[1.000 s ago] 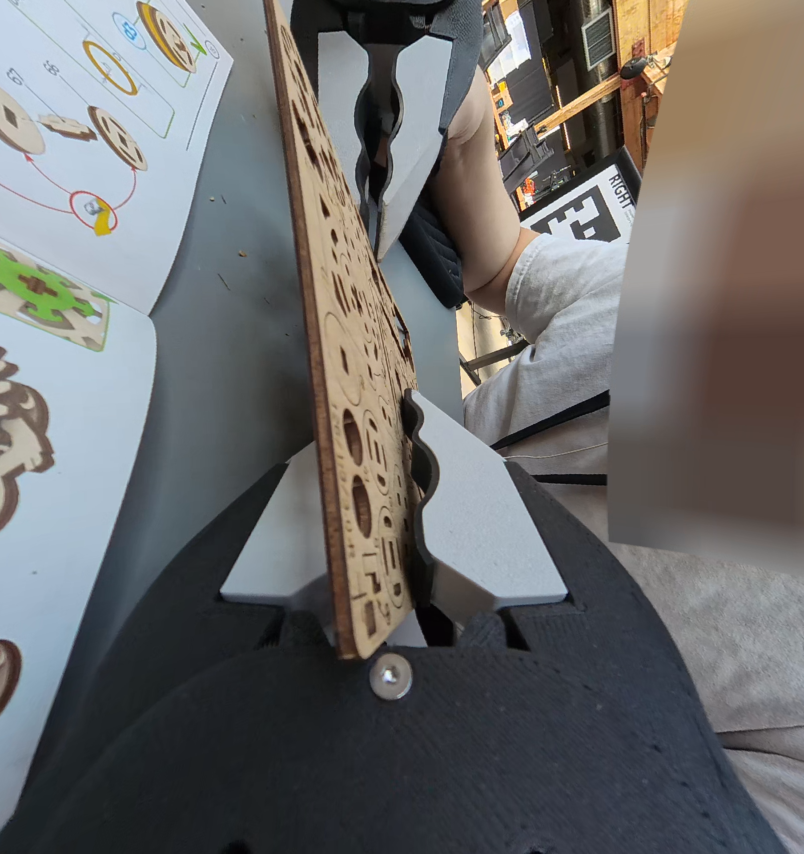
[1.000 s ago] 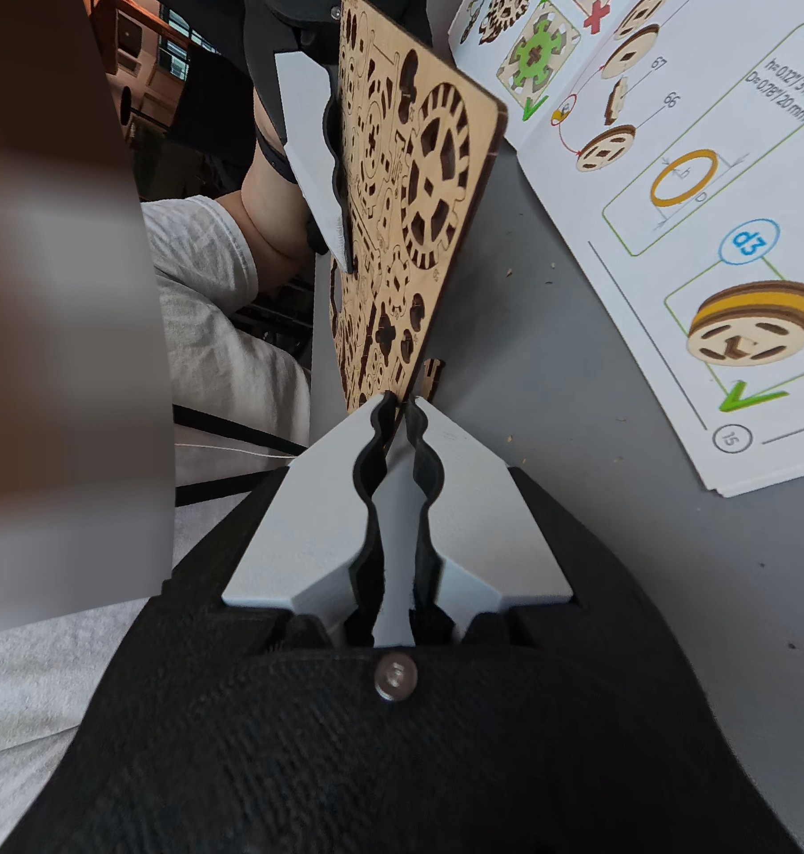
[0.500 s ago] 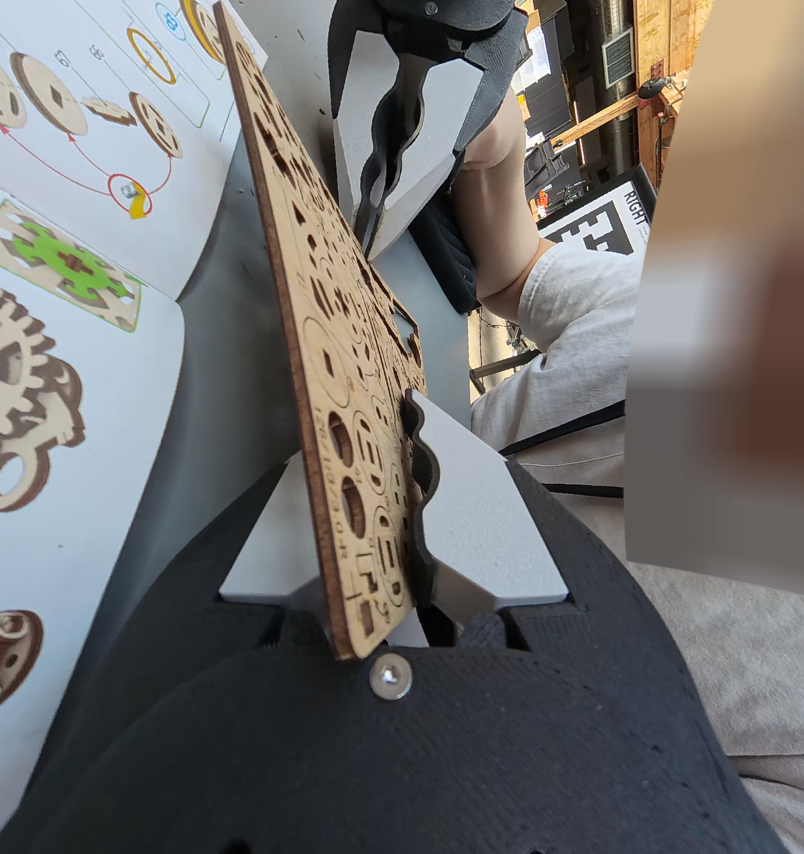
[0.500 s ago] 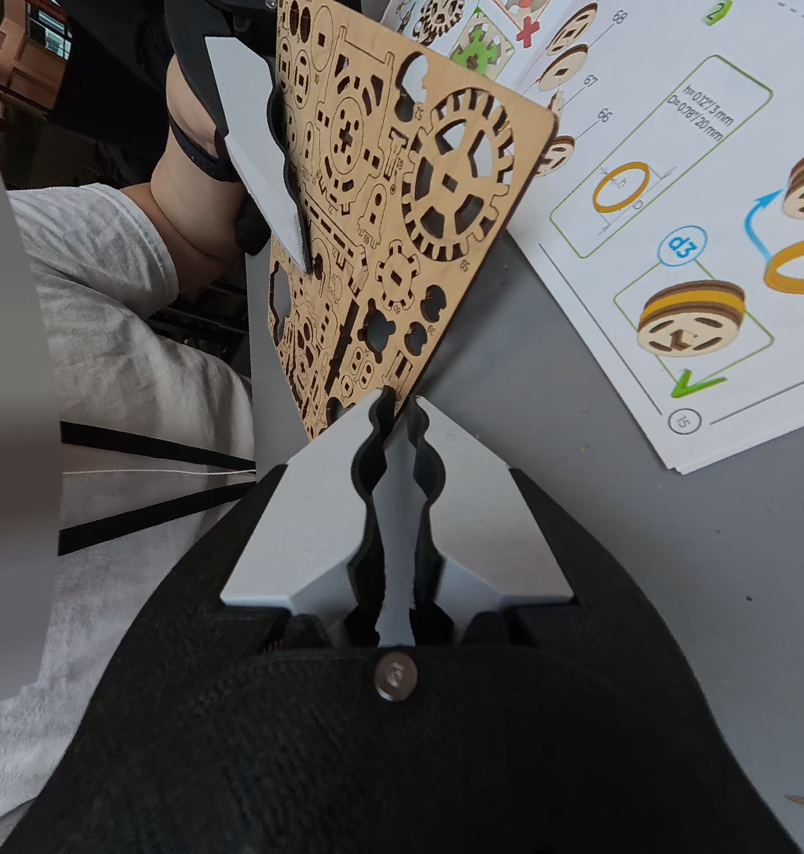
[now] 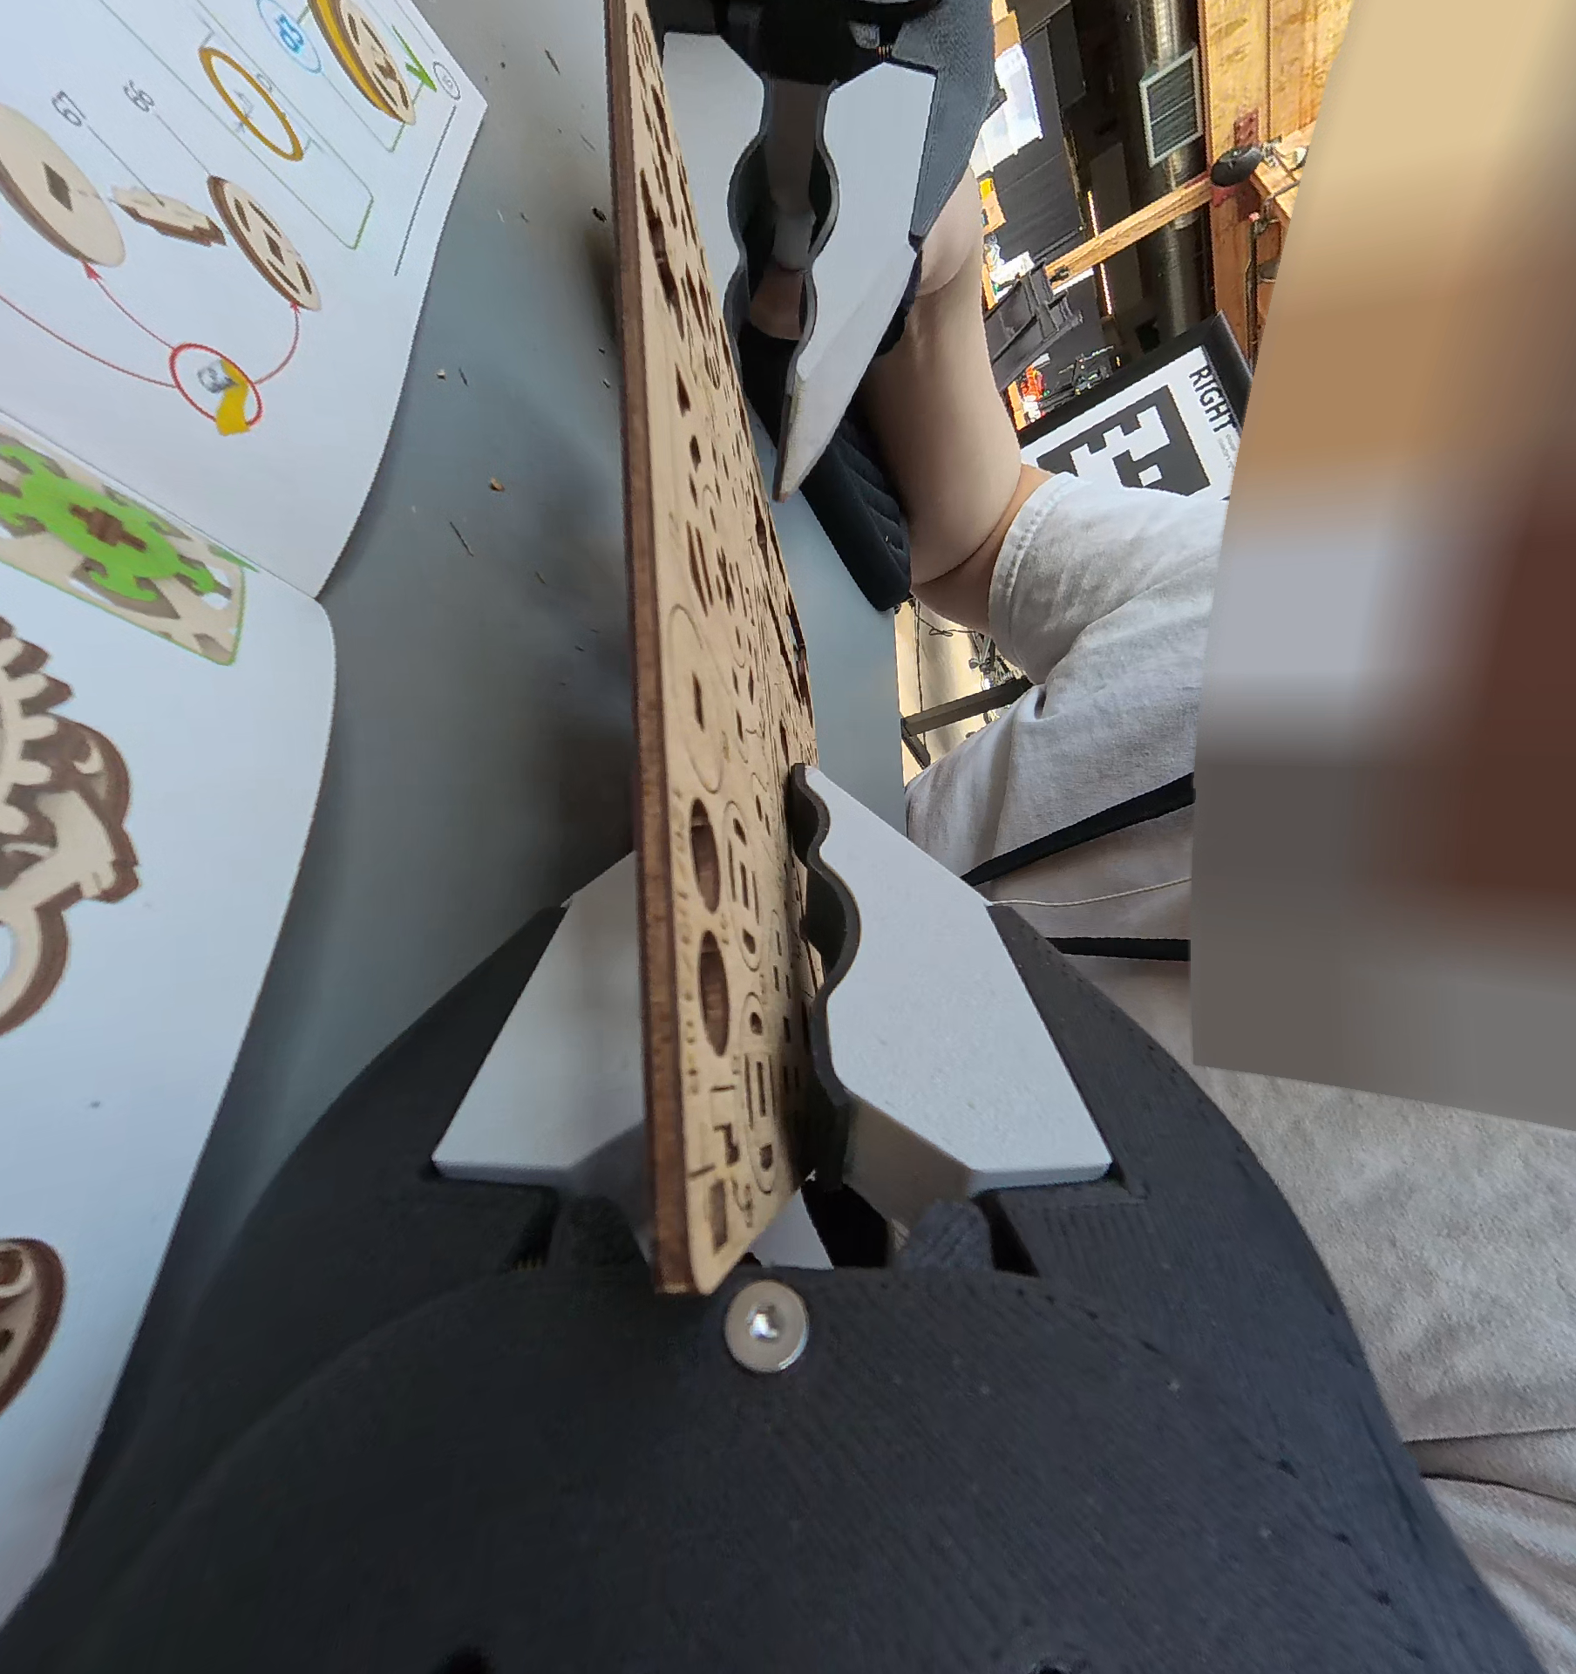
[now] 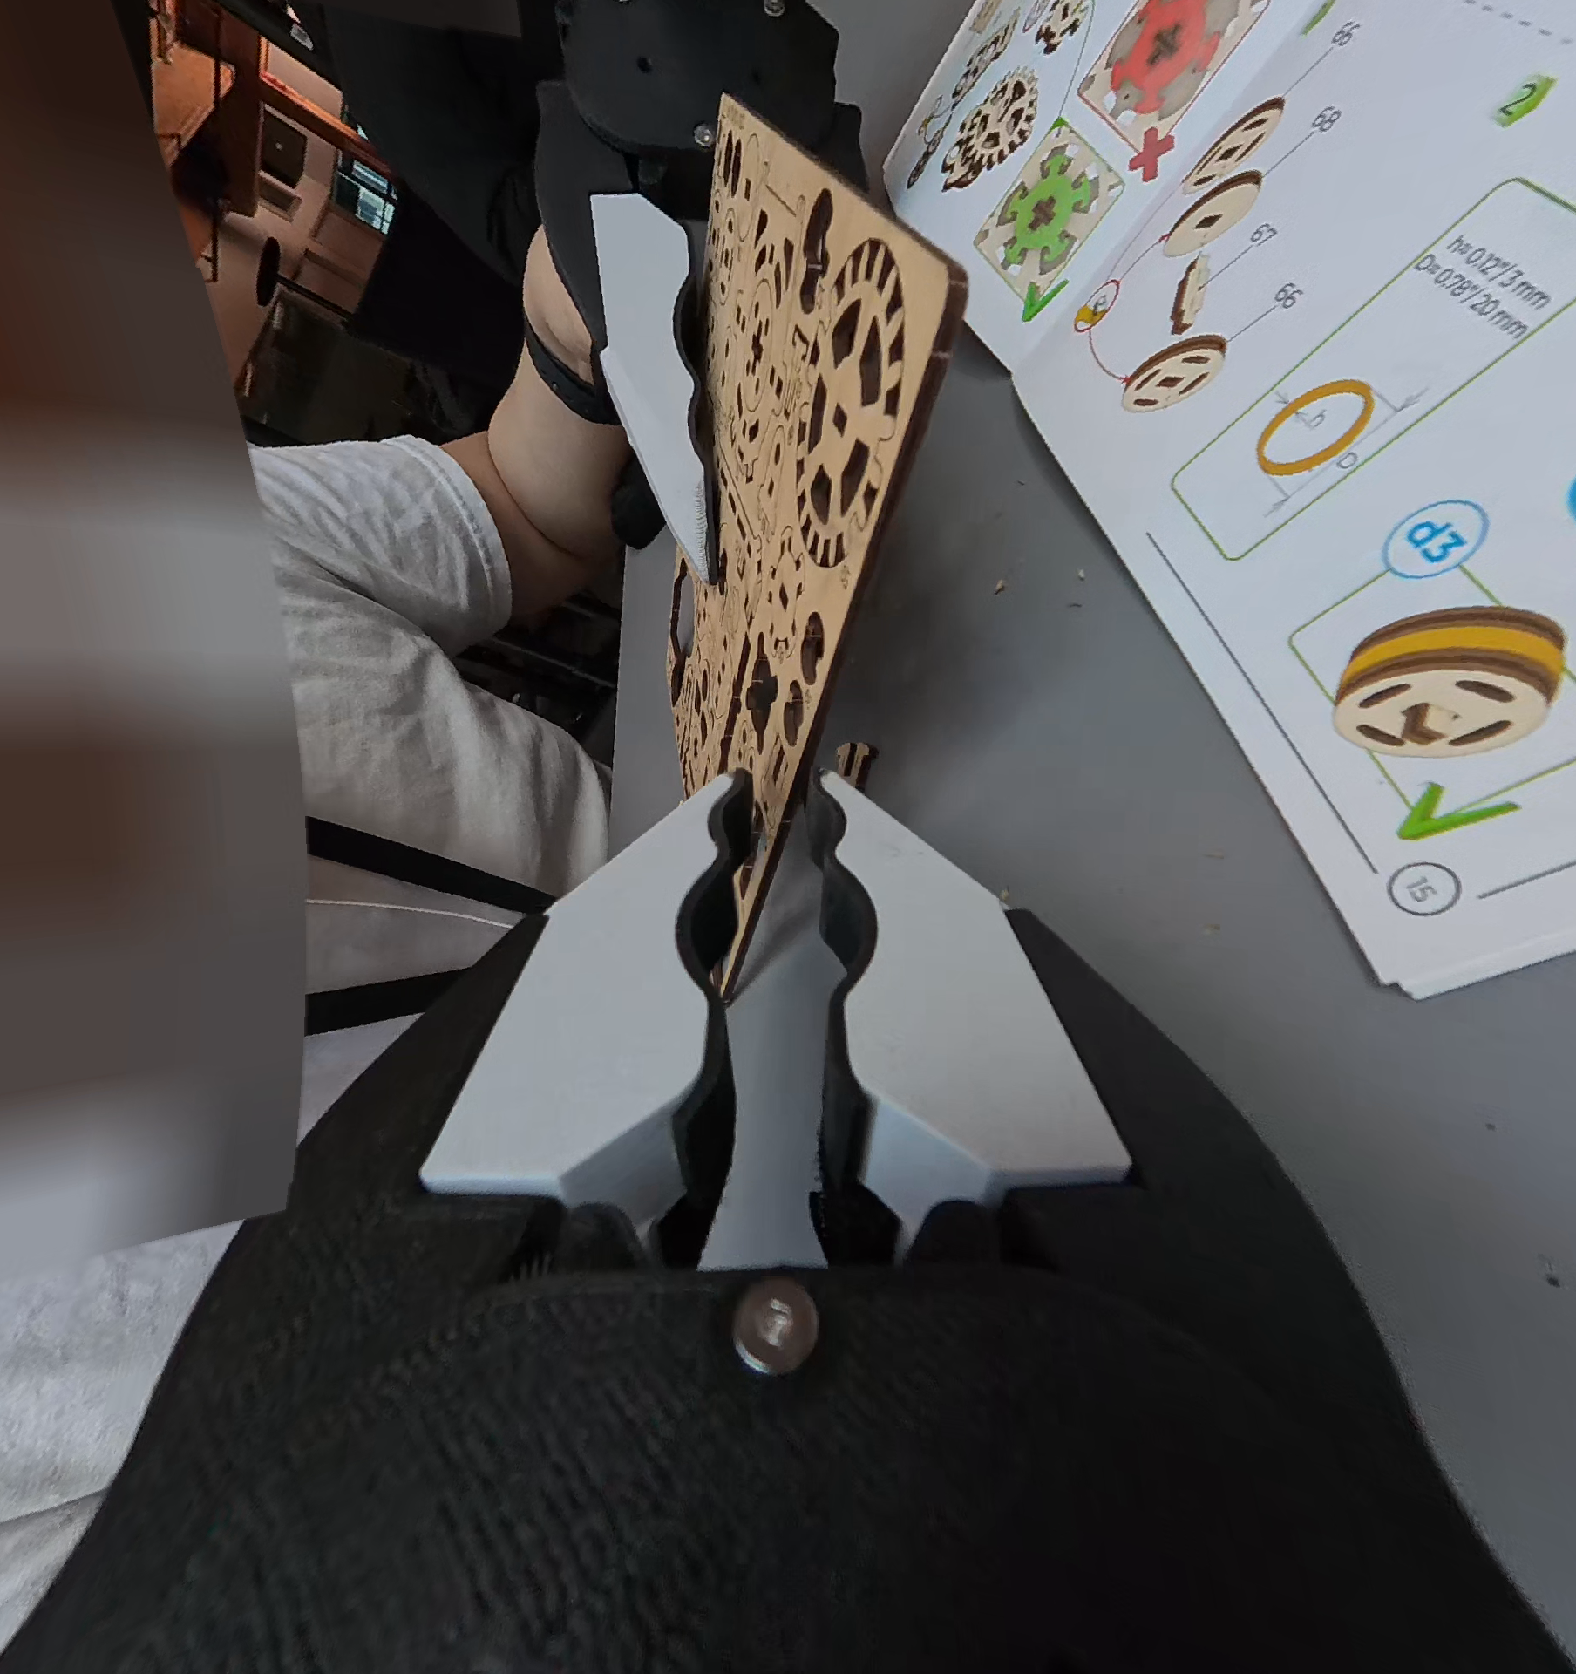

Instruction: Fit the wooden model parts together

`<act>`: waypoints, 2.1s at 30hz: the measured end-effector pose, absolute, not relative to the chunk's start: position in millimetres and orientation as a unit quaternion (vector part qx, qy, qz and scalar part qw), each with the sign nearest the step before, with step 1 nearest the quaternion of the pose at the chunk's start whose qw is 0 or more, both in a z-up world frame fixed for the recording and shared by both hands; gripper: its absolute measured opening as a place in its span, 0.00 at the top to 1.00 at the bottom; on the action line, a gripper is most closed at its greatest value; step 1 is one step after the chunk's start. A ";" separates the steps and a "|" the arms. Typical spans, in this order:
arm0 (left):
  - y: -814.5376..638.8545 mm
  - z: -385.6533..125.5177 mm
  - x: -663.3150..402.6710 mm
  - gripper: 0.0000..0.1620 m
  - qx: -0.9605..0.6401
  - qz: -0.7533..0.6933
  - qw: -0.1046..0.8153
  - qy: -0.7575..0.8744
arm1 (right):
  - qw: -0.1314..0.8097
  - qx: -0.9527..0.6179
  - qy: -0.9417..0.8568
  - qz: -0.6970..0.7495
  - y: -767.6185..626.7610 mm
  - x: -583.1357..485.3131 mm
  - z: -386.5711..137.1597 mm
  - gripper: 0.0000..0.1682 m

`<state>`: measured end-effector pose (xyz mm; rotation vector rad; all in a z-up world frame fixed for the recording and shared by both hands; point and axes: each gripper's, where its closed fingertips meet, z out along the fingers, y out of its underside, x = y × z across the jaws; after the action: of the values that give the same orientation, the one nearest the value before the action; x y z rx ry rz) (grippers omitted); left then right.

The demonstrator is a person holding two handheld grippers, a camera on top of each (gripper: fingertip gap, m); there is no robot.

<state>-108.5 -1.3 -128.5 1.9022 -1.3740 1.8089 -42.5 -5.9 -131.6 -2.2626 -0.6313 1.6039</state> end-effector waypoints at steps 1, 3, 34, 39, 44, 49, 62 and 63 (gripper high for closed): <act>-1.2 -128.6 -108.4 0.99 0.640 0.608 0.090 -0.461 | 0.139 -0.786 -0.222 0.560 -8.4 -43.9 -132.5 0.93; -1.2 -128.4 -108.4 0.99 0.639 0.608 0.089 -0.462 | 0.137 -0.789 -0.224 0.555 -8.8 -44.5 -134.3 0.96; -3.7 -128.4 -108.9 0.99 0.644 0.595 0.079 -0.475 | 0.126 -0.816 -0.220 0.519 -9.9 -45.2 -147.2 0.95; -3.2 -130.3 -108.9 0.99 0.648 0.591 0.080 -0.473 | 0.129 -0.823 -0.224 0.506 -9.7 -45.0 -149.9 0.95; -2.8 -132.2 -109.2 0.99 0.653 0.589 0.085 -0.469 | 0.131 -0.829 -0.228 0.493 -9.5 -44.9 -152.8 0.94; -2.2 -126.1 -108.8 0.99 0.640 0.606 0.080 -0.465 | 0.111 -0.773 -0.191 0.595 -10.0 -45.3 -129.9 0.98; -2.4 -124.4 -107.6 0.99 0.634 0.607 0.067 -0.473 | 0.100 -0.780 -0.167 0.595 -7.1 -43.5 -133.7 0.98; -2.7 -124.1 -107.5 0.99 0.635 0.608 0.068 -0.472 | 0.100 -0.783 -0.165 0.592 -6.8 -43.4 -134.9 0.98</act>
<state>-107.5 -2.7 -124.1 1.9121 -1.4232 1.8315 -43.4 -6.8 -134.9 -2.3141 -0.4877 1.7501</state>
